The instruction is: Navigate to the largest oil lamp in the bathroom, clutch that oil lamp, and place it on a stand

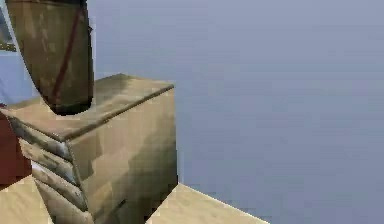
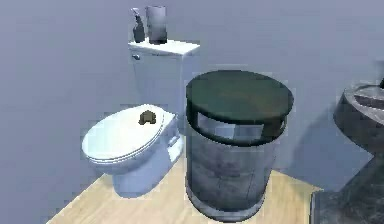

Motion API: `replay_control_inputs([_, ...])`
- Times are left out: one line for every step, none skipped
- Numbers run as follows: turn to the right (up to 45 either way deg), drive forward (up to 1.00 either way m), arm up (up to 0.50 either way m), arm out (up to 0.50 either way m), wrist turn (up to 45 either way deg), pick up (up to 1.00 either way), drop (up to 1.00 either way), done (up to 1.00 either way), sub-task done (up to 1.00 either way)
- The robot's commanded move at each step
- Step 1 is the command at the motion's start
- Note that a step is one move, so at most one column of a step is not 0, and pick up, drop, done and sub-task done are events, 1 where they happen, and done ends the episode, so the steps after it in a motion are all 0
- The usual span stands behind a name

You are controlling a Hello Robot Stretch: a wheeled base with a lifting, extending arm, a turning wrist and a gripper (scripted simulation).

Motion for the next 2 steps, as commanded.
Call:
replay_control_inputs([-45.0,0.0,0.0,0.0,0.0,0.0,0.0,0.0,0.0])
replay_control_inputs([-45.0,0.0,0.0,0.0,0.0,0.0,0.0,0.0,0.0])
